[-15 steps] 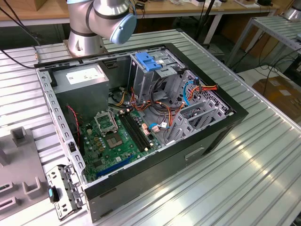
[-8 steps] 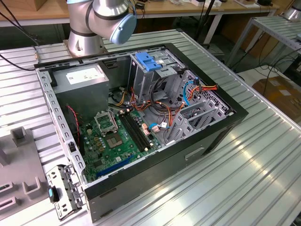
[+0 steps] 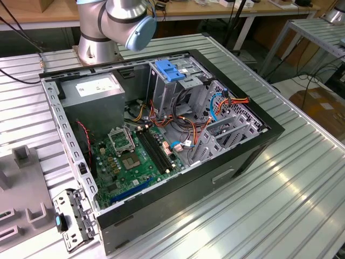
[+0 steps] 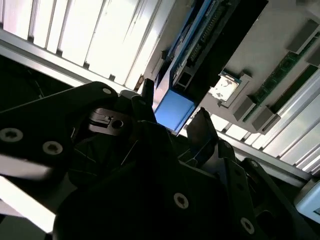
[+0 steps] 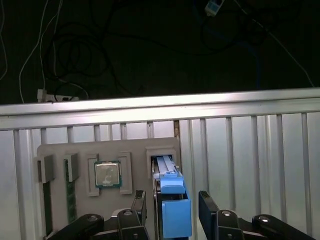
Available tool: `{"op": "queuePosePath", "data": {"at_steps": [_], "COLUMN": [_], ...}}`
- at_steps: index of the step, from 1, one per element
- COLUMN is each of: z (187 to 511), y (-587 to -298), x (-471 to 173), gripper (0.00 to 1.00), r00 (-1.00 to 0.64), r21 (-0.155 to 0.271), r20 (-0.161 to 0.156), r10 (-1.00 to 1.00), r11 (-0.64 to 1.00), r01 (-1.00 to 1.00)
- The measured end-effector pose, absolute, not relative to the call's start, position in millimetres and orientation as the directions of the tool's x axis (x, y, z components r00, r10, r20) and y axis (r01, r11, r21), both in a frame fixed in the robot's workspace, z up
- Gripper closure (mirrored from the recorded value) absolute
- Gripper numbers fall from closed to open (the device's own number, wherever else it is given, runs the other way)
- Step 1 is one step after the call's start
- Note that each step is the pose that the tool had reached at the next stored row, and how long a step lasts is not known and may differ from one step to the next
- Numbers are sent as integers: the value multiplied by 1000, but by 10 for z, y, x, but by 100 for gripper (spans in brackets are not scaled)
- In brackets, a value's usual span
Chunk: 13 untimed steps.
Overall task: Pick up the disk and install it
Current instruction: 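Pick up the disk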
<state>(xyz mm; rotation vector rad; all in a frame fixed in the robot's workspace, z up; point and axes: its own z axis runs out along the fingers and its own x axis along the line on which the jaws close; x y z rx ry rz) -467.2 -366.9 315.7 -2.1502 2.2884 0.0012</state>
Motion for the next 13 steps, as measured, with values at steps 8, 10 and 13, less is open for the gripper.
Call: {"op": "queuePosePath", "data": {"at_steps": [8, 10, 13], "z": [3074, 3062, 3014], "y": [-3669, -3669, -3669], "x": [-4672, -4671, -4672], "gripper": [55, 55, 55], "r00": [-62, -62, -62], "r21": [0, -1, -1], "r20": [-1, -1, 3], "r10": [-998, -998, -998], "r11": [62, 62, 62], "r01": [-998, -998, -998]}}
